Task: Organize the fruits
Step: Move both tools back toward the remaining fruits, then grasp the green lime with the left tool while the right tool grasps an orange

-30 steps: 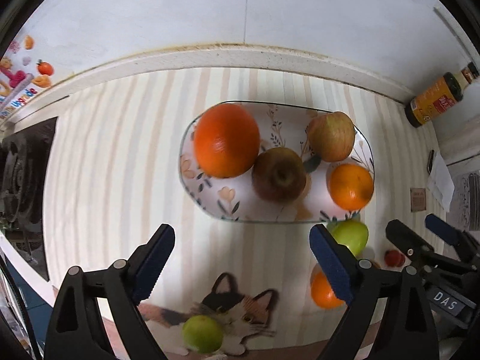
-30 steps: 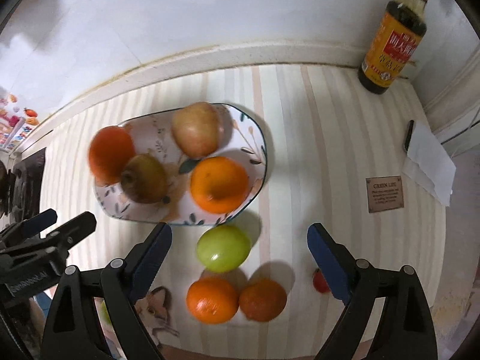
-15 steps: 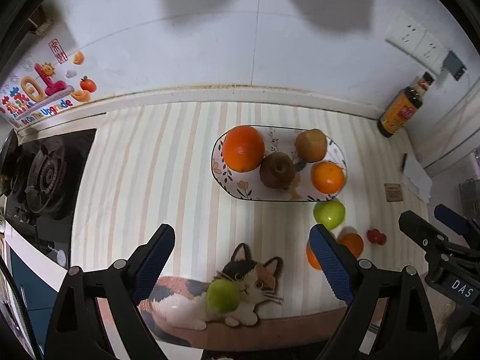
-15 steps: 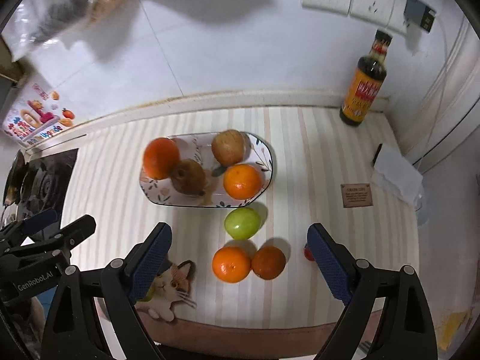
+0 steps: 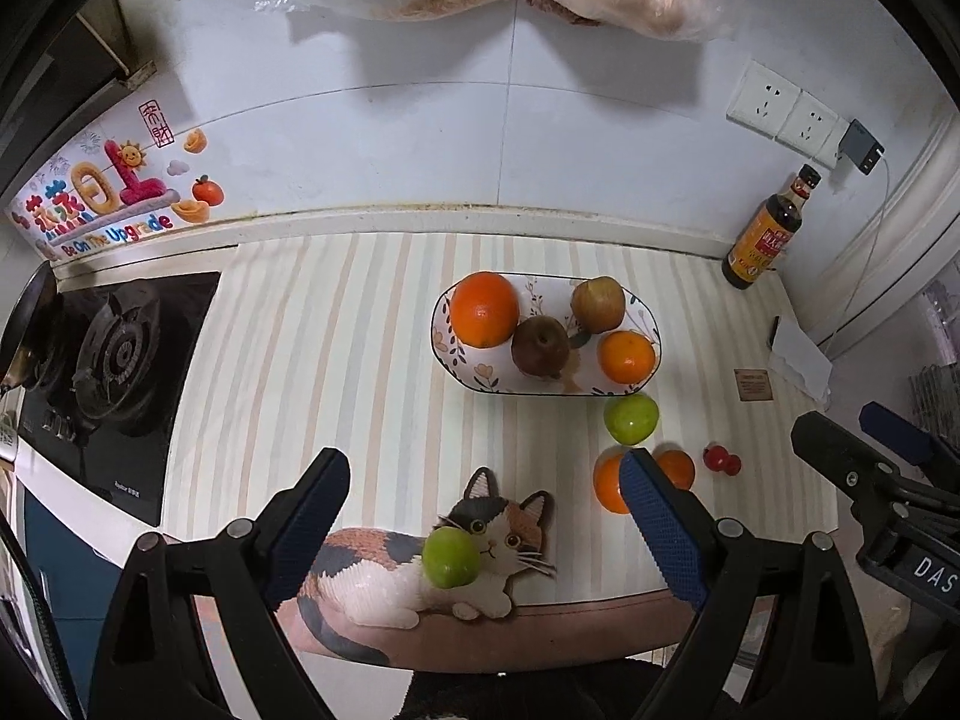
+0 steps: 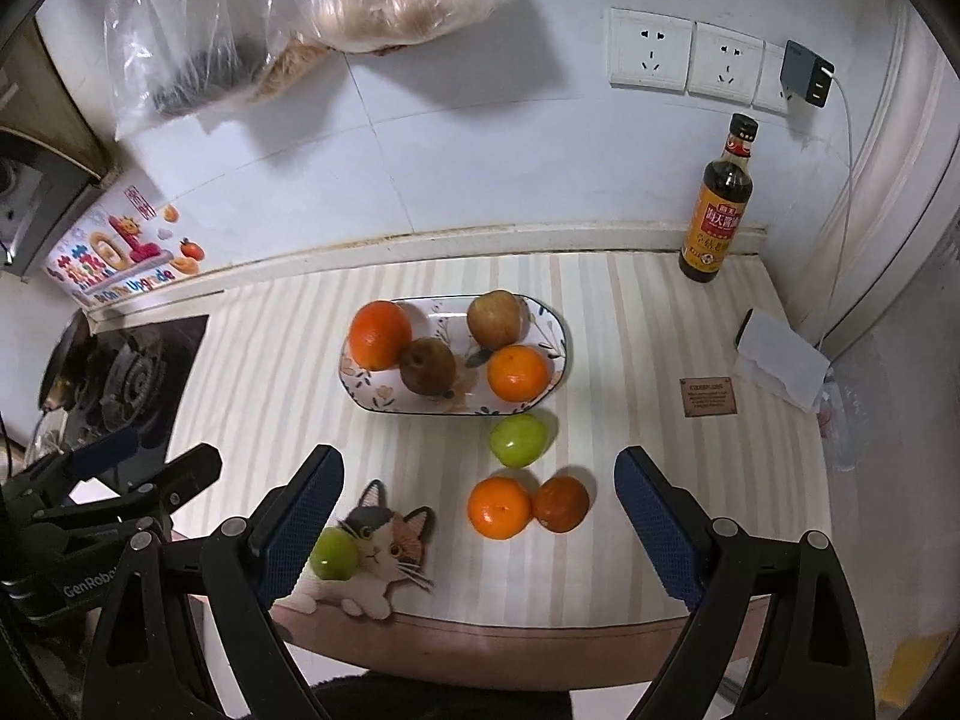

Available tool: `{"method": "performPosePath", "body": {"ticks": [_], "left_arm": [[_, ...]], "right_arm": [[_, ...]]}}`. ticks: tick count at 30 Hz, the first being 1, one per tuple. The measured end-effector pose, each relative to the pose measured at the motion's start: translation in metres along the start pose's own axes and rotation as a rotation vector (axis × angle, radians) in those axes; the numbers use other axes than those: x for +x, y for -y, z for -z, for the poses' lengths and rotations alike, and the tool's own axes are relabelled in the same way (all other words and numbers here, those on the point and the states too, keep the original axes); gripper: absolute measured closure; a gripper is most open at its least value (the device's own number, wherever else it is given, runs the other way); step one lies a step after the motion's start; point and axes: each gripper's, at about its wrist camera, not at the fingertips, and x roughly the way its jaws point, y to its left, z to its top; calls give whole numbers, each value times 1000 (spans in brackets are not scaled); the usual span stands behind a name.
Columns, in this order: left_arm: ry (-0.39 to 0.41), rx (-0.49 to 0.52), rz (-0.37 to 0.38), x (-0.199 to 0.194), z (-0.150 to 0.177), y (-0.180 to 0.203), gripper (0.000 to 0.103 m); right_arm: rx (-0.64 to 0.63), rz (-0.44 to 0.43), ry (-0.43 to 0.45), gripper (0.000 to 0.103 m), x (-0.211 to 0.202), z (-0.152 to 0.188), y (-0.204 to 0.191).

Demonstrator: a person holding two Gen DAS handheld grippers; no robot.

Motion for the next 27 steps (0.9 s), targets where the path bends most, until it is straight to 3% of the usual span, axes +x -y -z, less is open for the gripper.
{"method": "performPosePath", "body": {"ticks": [3, 5, 8, 11, 15, 20, 24, 25, 26, 27], "left_arm": [[-2, -8, 5, 3, 1, -3, 11], [-16, -3, -5, 13, 1, -5, 0], [-57, -11, -7, 38, 7, -13, 0], [-137, -13, -27, 75, 20, -20, 0], [-295, -35, -47, 136, 51, -35, 0], [-437, -88, -35, 185, 84, -44, 0], [-519, -93, -20, 216, 101, -43, 0], [-544, -96, -5, 225, 105, -42, 2], [-552, -97, -7, 230, 107, -42, 14], [-551, -102, 4, 232, 108, -42, 37]], "right_arm": [[31, -21, -8, 6, 6, 1, 4], [48, -28, -31, 4, 16, 1, 7], [71, -44, -88, 4, 47, 4, 18], [85, -91, -183, 4, 92, 15, 25], [90, -80, -328, 5, 162, 36, 30], [0, -32, -387, 15, 212, 54, 18], [-127, 45, -427, 31, 244, 64, 3], [-170, 78, -438, 31, 251, 67, -1], [-208, 106, -425, 31, 254, 68, -4], [-259, 135, -405, 31, 257, 71, -8]]}}
